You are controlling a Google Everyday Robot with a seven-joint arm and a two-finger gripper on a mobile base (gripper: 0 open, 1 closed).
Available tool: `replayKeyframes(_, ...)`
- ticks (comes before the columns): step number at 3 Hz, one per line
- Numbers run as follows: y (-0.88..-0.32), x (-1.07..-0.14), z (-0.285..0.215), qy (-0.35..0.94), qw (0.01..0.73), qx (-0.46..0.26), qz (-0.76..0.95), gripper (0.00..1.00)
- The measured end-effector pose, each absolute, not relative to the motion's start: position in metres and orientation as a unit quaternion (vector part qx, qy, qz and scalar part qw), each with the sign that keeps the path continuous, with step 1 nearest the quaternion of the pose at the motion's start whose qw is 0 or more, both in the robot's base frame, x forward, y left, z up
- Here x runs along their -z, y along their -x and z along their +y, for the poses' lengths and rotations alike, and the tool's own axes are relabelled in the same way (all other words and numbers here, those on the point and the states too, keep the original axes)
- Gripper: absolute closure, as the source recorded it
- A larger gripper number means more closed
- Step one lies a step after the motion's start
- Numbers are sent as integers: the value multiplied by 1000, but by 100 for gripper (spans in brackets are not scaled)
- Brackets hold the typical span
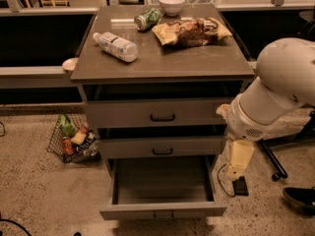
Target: Close bottom drawer
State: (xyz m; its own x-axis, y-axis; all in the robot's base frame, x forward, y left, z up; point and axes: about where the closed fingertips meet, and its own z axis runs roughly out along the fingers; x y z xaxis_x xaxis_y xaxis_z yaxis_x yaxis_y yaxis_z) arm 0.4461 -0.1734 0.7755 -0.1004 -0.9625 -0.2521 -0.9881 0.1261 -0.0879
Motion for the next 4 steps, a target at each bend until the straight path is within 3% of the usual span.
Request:
replayKeyframes(2,-444,-770,-171,662,122,-61,737,0)
replayKeyframes(4,-428,-644,-164,657,118,-116,735,0)
